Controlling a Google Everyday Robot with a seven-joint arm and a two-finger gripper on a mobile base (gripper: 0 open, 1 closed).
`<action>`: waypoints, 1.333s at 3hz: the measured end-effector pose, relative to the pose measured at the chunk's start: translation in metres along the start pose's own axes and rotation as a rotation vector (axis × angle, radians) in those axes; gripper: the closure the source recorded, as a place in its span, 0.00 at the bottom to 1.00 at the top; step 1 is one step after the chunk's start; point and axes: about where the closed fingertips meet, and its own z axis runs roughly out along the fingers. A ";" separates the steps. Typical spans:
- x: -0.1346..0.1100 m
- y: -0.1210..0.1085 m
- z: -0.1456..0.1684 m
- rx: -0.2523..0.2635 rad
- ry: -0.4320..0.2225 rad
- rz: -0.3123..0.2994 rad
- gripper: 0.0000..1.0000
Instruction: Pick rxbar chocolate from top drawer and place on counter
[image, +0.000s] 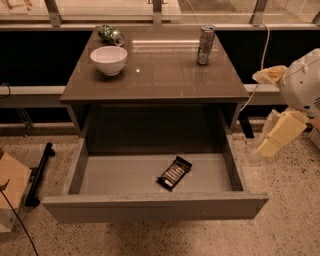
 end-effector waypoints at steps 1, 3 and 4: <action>-0.004 0.006 0.019 -0.036 -0.026 0.006 0.00; -0.013 0.014 0.079 -0.130 -0.129 0.002 0.00; -0.016 0.019 0.111 -0.172 -0.195 0.013 0.00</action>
Offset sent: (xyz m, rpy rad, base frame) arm 0.0219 0.0531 -0.0680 0.1561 0.0768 0.1131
